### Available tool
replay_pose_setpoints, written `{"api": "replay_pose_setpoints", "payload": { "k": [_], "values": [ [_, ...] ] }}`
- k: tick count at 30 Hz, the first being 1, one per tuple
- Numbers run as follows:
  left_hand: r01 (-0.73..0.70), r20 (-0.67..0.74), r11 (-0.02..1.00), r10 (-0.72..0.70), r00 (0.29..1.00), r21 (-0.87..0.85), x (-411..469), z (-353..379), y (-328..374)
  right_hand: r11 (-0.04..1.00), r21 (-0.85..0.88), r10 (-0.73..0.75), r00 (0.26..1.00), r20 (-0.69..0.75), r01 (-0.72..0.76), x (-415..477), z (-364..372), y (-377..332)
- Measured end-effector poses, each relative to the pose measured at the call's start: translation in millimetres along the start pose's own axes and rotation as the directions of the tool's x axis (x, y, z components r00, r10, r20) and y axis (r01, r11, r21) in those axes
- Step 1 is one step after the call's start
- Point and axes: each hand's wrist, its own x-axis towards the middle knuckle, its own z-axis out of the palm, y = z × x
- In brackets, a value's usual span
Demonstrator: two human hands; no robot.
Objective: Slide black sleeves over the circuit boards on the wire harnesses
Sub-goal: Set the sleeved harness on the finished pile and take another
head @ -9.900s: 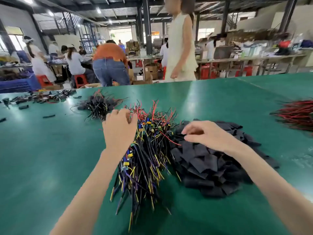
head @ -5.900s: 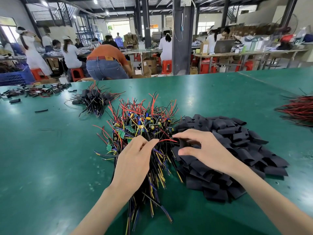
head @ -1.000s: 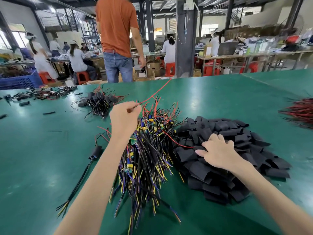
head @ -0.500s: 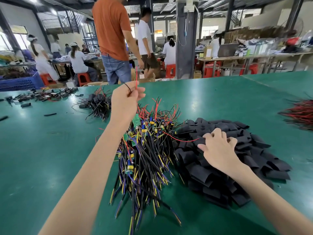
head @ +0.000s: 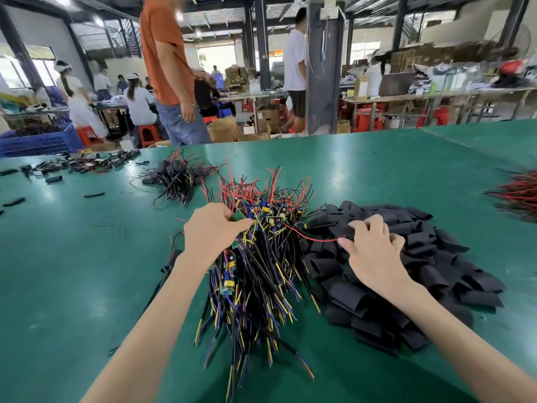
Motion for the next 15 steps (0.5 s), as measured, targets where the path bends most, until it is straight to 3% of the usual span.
{"api": "replay_pose_setpoints", "payload": {
  "k": [2,4,6,10,12,14,15],
  "values": [
    [0.01,-0.006,1.0,-0.01,1.0,-0.009,0,0,4,1.0,0.029,-0.002,1.0,0.008,0.002,-1,0,-1],
    [0.006,-0.037,0.981,-0.014,0.999,-0.194,1,-4,8,0.999,0.046,0.003,1.0,0.003,-0.003,0,1,0],
    [-0.05,-0.068,0.9,0.022,0.997,-0.433,4,-11,14,0.998,0.062,0.02,1.0,-0.016,-0.019,1,1,0],
    [-0.26,-0.272,0.691,0.095,0.958,-0.674,4,-25,32,0.994,0.089,0.072,0.992,-0.101,-0.063,3,2,2],
    [-0.307,-0.259,0.635,0.171,0.951,-0.709,6,-32,39,0.989,0.129,0.09,0.984,-0.152,-0.07,3,3,2],
    [-0.332,-0.214,0.699,0.254,0.943,-0.633,8,-36,46,0.985,0.157,0.101,0.978,-0.185,-0.072,3,4,3],
    [-0.353,-0.271,0.72,0.233,0.934,-0.598,10,-36,48,0.984,0.16,0.104,0.976,-0.19,-0.074,4,4,3]
  ]
}}
